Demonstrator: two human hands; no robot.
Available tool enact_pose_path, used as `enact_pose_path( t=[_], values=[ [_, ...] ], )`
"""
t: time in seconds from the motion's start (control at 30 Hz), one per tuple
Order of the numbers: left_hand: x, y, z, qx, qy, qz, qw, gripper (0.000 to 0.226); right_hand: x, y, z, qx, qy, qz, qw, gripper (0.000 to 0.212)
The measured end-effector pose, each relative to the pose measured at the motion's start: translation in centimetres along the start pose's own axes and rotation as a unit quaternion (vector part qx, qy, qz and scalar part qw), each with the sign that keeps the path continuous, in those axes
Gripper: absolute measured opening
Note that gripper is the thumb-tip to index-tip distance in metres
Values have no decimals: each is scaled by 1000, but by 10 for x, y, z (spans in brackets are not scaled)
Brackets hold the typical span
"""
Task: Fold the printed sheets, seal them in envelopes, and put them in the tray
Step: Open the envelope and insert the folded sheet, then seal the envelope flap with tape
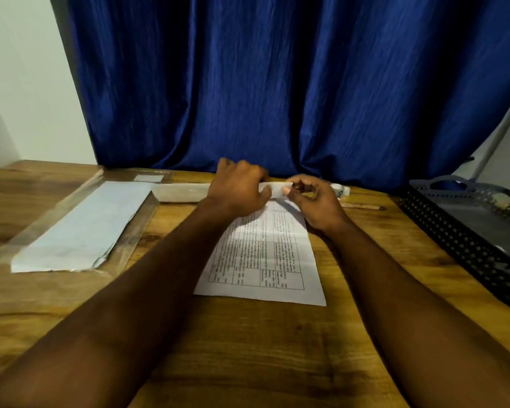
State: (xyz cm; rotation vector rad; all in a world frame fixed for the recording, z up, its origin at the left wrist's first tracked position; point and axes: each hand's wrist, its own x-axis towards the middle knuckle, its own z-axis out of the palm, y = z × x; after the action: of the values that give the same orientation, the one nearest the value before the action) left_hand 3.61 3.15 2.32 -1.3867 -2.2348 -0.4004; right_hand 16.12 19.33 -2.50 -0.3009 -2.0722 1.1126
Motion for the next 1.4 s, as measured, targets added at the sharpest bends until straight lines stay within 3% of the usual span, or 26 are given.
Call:
enact_pose_path(
  t=[0.17,0.3,0.4,0.5,0.6,0.7,0.87,1.13,1.27,1.4],
  values=[
    [5,-11,-10,36,142,-36,989,25,14,-17,-4,137,118,65,981,12],
    [7,-13,-5,-30,187,-23,982,23,19,-34,-9,177,152,100,967,16],
    [6,-16,4,-106,120,-37,986,25,21,-29,-9,152,142,156,966,23],
    [-1,-20,26,-149,5,-79,986,16,11,-8,-9,25,62,221,973,28],
    [-16,-24,51,-237,-80,-90,964,13,0,11,-13,-208,-12,133,969,24],
    [-17,-29,57,-203,-126,-72,968,26,0,19,-12,-326,-69,32,942,32],
    [-13,-16,58,-169,-169,-8,971,46,2,27,-17,-359,-87,-10,929,27],
    [-16,5,53,-142,-250,-2,958,61,2,27,-14,-362,-85,-1,928,25],
    [-17,6,48,-149,-222,1,964,56,1,24,-17,-258,4,55,965,15],
    [-15,17,42,-153,-194,17,969,57,14,22,-37,-295,102,100,945,18]
  ],
)
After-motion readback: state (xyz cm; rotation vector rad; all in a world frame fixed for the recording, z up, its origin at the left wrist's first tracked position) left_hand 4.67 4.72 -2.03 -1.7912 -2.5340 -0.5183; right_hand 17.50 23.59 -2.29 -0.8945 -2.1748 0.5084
